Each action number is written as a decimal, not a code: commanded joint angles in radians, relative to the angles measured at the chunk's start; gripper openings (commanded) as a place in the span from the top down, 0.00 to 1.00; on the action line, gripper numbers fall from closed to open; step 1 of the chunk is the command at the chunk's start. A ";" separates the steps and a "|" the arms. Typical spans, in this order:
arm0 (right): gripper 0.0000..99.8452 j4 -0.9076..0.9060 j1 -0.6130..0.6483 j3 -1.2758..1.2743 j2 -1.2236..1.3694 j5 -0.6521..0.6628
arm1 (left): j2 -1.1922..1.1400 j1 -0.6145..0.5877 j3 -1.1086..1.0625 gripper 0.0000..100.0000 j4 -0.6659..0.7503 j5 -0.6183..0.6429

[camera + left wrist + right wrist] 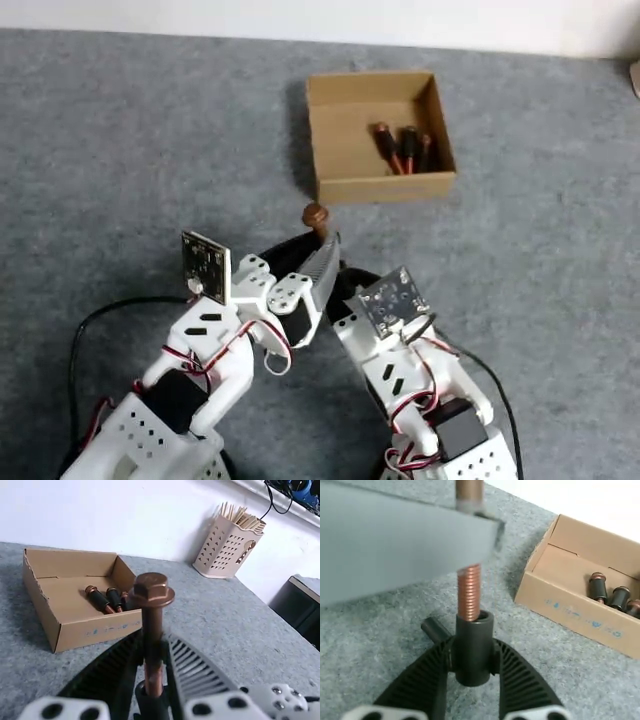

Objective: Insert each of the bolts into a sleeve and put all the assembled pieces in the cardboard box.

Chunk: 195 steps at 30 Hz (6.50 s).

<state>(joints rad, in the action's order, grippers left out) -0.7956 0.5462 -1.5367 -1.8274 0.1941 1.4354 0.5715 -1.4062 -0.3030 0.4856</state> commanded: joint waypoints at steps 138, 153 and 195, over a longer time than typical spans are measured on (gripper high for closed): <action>0.99 0.077 -0.013 0.079 -0.012 -0.003 | 0.015 -0.288 0.338 0.93 -0.465 -0.446; 0.99 0.119 -0.022 0.024 -0.012 -0.003 | 0.248 -0.371 0.329 0.99 -0.835 -0.677; 0.99 0.125 -0.412 1.514 1.741 0.109 | 0.395 -0.590 -0.143 0.99 -0.660 -0.658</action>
<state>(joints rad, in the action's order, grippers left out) -0.5992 0.1795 -0.4918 -0.5201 0.2908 1.8174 -0.0084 -1.5980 -0.9582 -0.1788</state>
